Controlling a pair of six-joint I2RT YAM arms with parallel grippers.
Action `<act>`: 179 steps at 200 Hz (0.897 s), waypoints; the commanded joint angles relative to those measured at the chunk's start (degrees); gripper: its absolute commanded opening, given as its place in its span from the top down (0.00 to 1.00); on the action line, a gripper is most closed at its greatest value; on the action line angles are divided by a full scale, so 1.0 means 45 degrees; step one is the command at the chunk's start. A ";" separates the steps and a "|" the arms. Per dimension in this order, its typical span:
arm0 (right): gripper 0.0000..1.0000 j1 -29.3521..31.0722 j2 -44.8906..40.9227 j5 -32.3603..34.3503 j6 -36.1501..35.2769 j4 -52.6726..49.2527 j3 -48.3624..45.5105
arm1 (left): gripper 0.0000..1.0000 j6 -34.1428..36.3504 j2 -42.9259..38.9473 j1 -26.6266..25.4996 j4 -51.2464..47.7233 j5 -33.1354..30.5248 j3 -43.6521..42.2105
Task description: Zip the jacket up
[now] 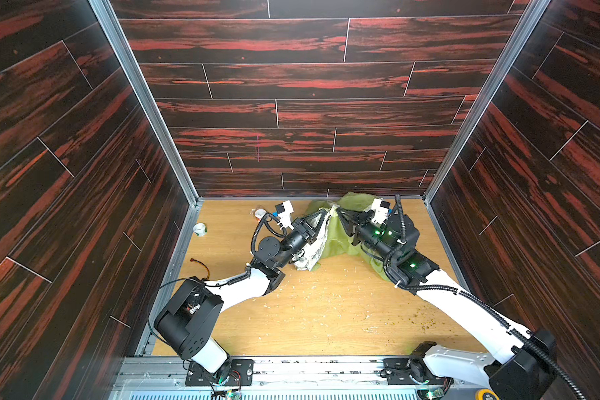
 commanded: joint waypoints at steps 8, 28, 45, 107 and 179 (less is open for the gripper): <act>1.00 0.0125 -0.0390 0.0028 -0.0175 -0.0191 0.0436 | 1.00 0.0283 -0.0607 -0.0042 0.0187 0.0145 -0.0034; 1.00 0.0115 -0.0317 -0.0019 -0.0054 -0.0313 0.0430 | 1.00 0.0294 -0.0628 -0.0034 0.0214 -0.0004 0.0027; 1.00 0.0148 -0.0217 -0.0134 0.0060 -0.0358 0.0427 | 1.00 0.0284 -0.0629 -0.0042 0.0242 -0.0045 0.0147; 1.00 0.0221 -0.0046 -0.0167 0.0521 -0.0431 0.0278 | 1.00 0.0167 -0.0531 -0.0038 0.0769 -0.0285 0.0207; 1.00 0.0217 0.0301 -0.0428 0.0911 -0.0997 0.0659 | 1.00 0.0166 -0.0407 -0.0042 0.0985 -0.0077 0.0141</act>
